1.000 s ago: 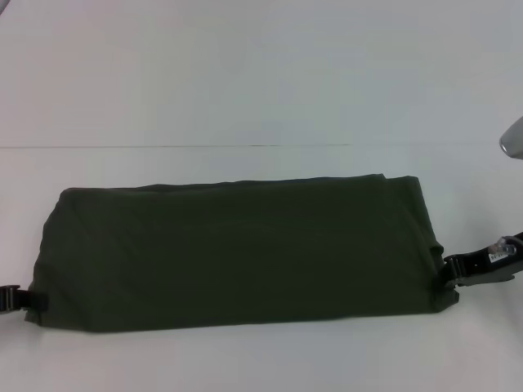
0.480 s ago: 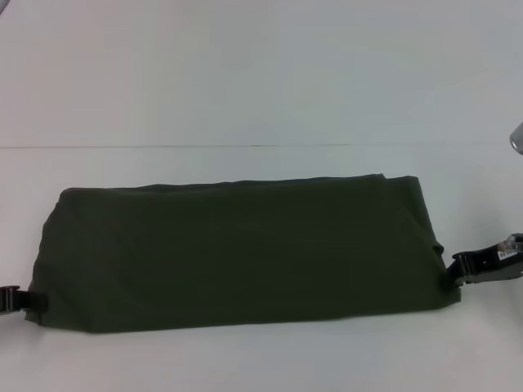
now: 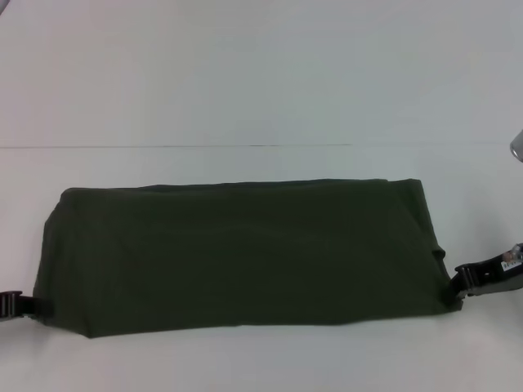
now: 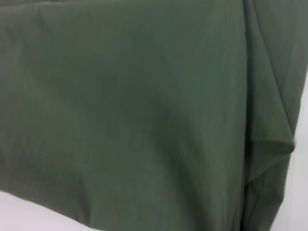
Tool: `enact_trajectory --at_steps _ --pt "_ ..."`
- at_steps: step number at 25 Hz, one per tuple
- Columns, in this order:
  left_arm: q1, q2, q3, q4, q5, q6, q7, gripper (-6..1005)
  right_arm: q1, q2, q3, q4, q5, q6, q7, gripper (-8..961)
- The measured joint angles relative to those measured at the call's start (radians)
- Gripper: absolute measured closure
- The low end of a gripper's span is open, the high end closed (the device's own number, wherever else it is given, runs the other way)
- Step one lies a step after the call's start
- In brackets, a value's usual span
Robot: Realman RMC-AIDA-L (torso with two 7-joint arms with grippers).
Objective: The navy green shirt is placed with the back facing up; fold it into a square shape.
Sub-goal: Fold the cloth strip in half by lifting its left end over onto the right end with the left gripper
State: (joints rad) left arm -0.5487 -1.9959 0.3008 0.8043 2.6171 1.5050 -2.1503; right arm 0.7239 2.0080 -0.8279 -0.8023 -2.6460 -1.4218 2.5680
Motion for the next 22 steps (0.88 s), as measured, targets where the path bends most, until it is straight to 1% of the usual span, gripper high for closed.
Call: enact_trajectory --at_steps 5,12,17,22 --pt "0.004 0.007 0.000 0.018 0.004 0.040 -0.006 941 0.000 -0.001 0.001 0.000 -0.001 -0.026 -0.012 952" --pt "0.002 0.012 -0.005 0.031 0.060 0.072 -0.017 939 0.000 -0.003 0.001 0.000 -0.001 -0.083 -0.046 951" --pt "-0.001 0.020 -0.005 0.060 0.130 0.151 -0.020 939 0.000 -0.003 0.001 0.000 -0.003 -0.141 -0.072 951" --pt "-0.004 0.031 -0.005 0.095 0.170 0.245 -0.021 939 0.000 -0.003 0.000 0.000 -0.005 -0.217 -0.105 952"
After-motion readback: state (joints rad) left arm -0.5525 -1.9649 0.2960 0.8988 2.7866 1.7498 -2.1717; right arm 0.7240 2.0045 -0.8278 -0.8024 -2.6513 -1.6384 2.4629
